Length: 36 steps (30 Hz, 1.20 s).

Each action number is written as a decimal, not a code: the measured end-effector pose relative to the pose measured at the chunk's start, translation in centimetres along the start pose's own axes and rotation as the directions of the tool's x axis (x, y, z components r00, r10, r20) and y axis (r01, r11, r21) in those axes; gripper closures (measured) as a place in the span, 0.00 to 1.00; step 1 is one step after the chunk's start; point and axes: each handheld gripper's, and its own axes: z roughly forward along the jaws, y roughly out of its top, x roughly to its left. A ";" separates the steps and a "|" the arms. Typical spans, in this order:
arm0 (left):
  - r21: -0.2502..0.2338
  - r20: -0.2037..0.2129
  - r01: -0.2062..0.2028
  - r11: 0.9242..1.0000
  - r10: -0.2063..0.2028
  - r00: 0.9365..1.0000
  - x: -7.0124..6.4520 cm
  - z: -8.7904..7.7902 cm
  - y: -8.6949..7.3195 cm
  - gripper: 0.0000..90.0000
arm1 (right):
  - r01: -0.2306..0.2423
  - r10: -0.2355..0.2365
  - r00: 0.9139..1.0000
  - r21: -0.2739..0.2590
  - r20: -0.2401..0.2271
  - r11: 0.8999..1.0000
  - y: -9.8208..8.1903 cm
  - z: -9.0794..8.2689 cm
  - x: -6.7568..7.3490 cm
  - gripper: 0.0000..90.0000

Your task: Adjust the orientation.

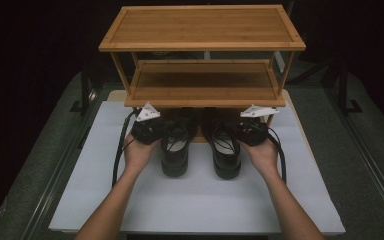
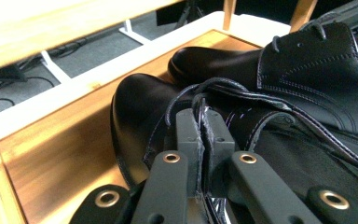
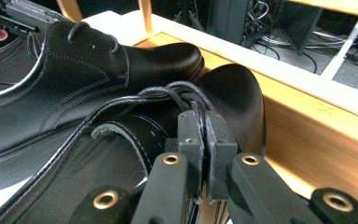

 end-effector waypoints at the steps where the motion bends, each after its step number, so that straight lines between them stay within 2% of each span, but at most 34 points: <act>1: -0.002 -0.003 0.004 1.000 -0.004 1.000 0.1 0.3 0.0 0.97 | 0.000 0.000 1.000 -0.004 0.003 1.000 0.0 0.2 -0.1 0.96; 5: -0.006 -0.021 0.007 1.000 -0.008 1.000 0.4 1.5 -0.1 0.97 | -0.008 0.008 1.000 -0.003 0.027 1.000 0.2 1.3 -0.6 0.96; 11: -0.011 -0.045 -0.009 1.000 0.008 0.999 0.5 2.8 -0.2 0.97 | -0.016 0.017 0.998 -0.009 0.065 1.000 0.3 2.8 -0.9 0.96; 19: -0.027 -0.075 0.002 1.000 -0.004 0.997 0.6 4.2 -0.3 0.97 | -0.019 0.020 0.995 -0.011 0.098 1.000 0.6 3.9 -1.0 0.96; 21: -0.028 -0.088 -0.007 1.000 0.005 0.996 0.5 4.4 -0.1 0.97 | -0.020 0.022 0.994 -0.015 0.106 1.000 0.6 4.0 -1.0 0.96; 28: -0.022 -0.067 -0.015 1.000 0.014 0.998 0.0 4.7 -0.2 0.97 | -0.025 0.026 0.993 -0.014 0.116 1.000 0.3 4.4 -0.9 0.96; 32: -0.018 -0.040 0.001 1.000 -0.002 0.999 0.2 4.6 -0.4 0.97 | -0.032 0.033 0.994 -0.019 0.105 0.999 0.0 4.5 -0.9 0.96; 36: -0.010 -0.022 -0.007 1.000 0.007 1.000 -0.1 4.6 -0.3 0.96 | -0.038 0.040 0.995 -0.027 0.097 0.999 -0.2 4.4 -0.6 0.96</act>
